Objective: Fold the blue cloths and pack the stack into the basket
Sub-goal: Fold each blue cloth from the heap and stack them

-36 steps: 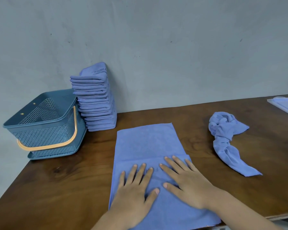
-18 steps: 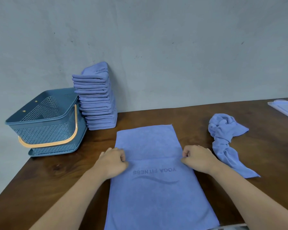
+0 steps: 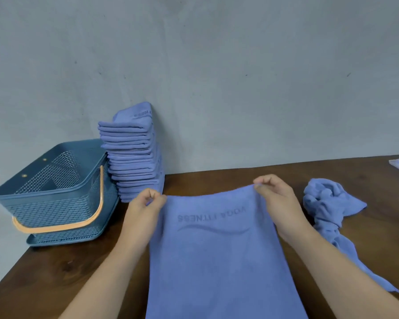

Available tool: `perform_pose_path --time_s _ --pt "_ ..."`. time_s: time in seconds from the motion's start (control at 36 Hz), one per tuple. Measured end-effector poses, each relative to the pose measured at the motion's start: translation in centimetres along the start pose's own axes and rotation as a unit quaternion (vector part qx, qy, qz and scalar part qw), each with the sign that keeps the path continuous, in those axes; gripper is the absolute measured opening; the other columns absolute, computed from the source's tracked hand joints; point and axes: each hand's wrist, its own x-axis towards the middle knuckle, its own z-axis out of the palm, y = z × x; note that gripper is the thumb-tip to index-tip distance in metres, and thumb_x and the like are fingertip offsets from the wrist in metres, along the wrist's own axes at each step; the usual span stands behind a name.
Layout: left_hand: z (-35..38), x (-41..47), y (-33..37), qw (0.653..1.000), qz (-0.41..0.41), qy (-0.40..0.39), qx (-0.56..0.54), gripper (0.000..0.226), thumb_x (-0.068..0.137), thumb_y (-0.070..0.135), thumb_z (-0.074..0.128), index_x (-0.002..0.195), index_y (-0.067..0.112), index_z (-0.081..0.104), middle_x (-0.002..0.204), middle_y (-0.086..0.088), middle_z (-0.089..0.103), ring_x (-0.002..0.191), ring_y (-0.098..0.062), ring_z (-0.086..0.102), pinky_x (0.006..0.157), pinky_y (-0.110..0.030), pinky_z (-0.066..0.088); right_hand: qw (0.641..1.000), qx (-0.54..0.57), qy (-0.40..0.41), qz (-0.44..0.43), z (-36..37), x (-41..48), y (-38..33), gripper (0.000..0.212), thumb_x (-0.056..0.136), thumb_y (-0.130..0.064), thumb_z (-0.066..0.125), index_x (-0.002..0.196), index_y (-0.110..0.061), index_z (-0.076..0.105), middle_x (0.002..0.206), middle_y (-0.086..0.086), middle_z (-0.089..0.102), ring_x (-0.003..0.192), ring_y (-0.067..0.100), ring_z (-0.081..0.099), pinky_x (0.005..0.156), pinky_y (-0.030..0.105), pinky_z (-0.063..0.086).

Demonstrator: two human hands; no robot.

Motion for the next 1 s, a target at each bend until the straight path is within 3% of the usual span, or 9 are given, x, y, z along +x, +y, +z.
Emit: perform_pose_path --time_s 0.08,0.17,0.22,0.31,0.39,0.61,0.86,0.94,1.0 --pt "1.3 4.0 -2.2 0.997 -0.064 0.028 0.040 0.027 0.096 0.045 0.067 0.091 0.019 0.059 0.083 0.008 0.060 0.079 -0.013 0.055 0.074 -0.034 0.042 0.998 -0.052 0.018 0.032 1.5 4.1 2.4 0.010 0.104 -0.026 0.064 0.112 -0.030 0.068 0.102 -0.003 0.074 0.090 0.016 0.068 0.079 0.035 0.051" --pt "2.3 5.5 -5.9 0.990 -0.114 0.011 0.087 0.045 0.098 0.044 0.069 0.136 0.024 0.055 0.126 0.007 0.060 0.114 -0.015 0.061 0.094 -0.033 0.046 0.985 -0.150 -0.037 0.072 2.1 5.4 6.6 0.043 0.100 -0.041 0.066 0.141 -0.044 0.053 0.113 0.003 0.073 0.104 0.017 0.070 0.096 0.038 0.054" --pt "2.3 5.0 -8.2 0.989 -0.104 -0.007 0.105 0.055 0.098 0.033 0.071 0.147 0.030 0.046 0.134 0.009 0.059 0.121 -0.013 0.061 0.096 -0.027 0.047 0.973 -0.208 -0.065 0.073 2.1 4.5 8.3 0.044 0.098 -0.034 0.068 0.137 -0.047 0.052 0.106 -0.001 0.073 0.101 0.015 0.069 0.089 0.028 0.051" --pt "2.0 4.4 -10.1 0.992 -0.053 -0.017 0.109 0.049 0.095 0.011 0.068 0.128 0.043 0.052 0.105 0.008 0.074 0.096 -0.011 0.071 0.080 -0.025 0.051 0.969 -0.242 -0.041 0.020 2.0 3.1 8.8 0.022 0.093 -0.013 0.069 0.098 -0.033 0.061 0.077 -0.012 0.067 0.068 0.008 0.059 0.061 0.017 0.041" --pt "2.1 4.5 -10.6 0.994 -0.013 -0.024 0.109 0.048 0.092 -0.003 0.064 0.109 0.041 0.055 0.087 -0.005 0.070 0.072 -0.014 0.063 0.067 -0.019 0.045 0.965 -0.257 -0.038 -0.019 2.0 2.8 8.9 0.022 0.089 -0.004 0.071 0.078 -0.020 0.062 0.059 -0.017 0.054 0.056 0.005 0.048 0.057 0.015 0.036" --pt "2.2 5.1 -11.5 0.992 -0.005 0.005 0.123 0.036 0.092 -0.005 0.058 0.102 0.029 0.052 0.070 -0.005 0.055 0.056 -0.012 0.040 0.050 -0.022 0.032 0.955 -0.292 -0.037 -0.025 1.9 4.0 9.9 0.027 0.091 -0.008 0.071 0.084 -0.033 0.078 0.078 -0.033 0.069 0.076 -0.007 0.065 0.067 0.012 0.044" --pt "2.4 5.2 -10.3 0.988 0.037 0.045 0.140 0.027 0.099 0.009 0.063 0.096 0.033 0.075 0.079 0.003 0.075 0.069 -0.026 0.065 0.065 -0.031 0.052 0.953 -0.302 -0.025 -0.023 2.1 4.3 10.6 0.028 0.094 -0.012 0.068 0.083 -0.036 0.077 0.078 -0.030 0.069 0.078 -0.004 0.064 0.067 0.019 0.047" --pt "2.6 5.9 -10.4 0.983 0.065 0.054 0.164 0.025 0.102 0.015 0.062 0.110 0.038 0.072 0.084 0.003 0.074 0.066 -0.012 0.062 0.064 -0.023 0.048 0.954 -0.297 -0.022 -0.026 2.1 4.3 10.9 0.027 0.095 -0.012 0.067 0.086 -0.035 0.077 0.078 -0.034 0.067 0.076 -0.005 0.064 0.062 0.013 0.044" --pt "2.7 6.0 -11.2 0.973 0.055 0.015 0.223 0.028 0.101 0.018 0.063 0.122 0.035 0.068 0.105 0.009 0.073 0.090 -0.003 0.065 0.080 -0.017 0.045 0.957 -0.287 -0.022 -0.028 2.1 4.3 11.0 0.026 0.095 -0.011 0.066 0.088 -0.034 0.078 0.075 -0.035 0.066 0.073 -0.005 0.063 0.062 0.012 0.044"
